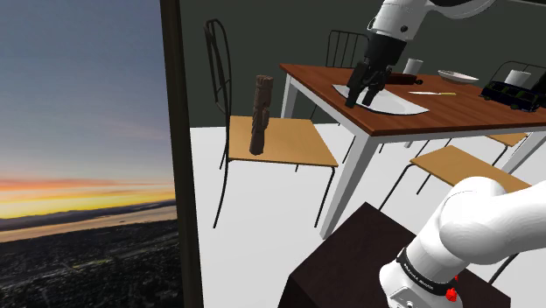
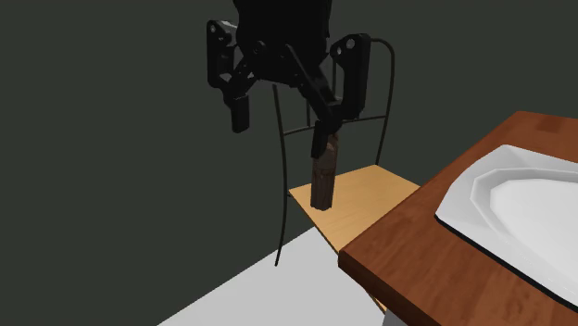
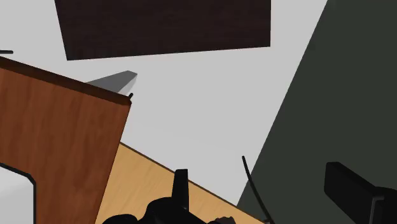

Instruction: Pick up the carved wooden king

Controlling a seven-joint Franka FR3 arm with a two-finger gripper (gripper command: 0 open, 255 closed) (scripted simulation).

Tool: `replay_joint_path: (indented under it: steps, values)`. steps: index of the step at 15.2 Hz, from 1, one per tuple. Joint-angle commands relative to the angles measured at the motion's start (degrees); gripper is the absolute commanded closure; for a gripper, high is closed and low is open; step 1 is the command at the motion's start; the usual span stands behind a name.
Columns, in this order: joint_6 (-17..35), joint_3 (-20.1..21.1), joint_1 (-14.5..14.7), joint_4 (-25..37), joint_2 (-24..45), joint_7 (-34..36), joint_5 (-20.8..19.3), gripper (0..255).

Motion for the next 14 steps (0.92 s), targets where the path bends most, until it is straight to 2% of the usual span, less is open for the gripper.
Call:
replay_joint_path:
  steps: [1,8,14]
  values:
    - [0.0,0.0,0.0,0.0,0.0,0.0,0.0,0]
    - [1.8,1.2,0.5,14.0,17.9,-0.1,-1.0,0]
    - [0.1,2.2,0.9,29.4,33.3,0.2,-2.3,0]
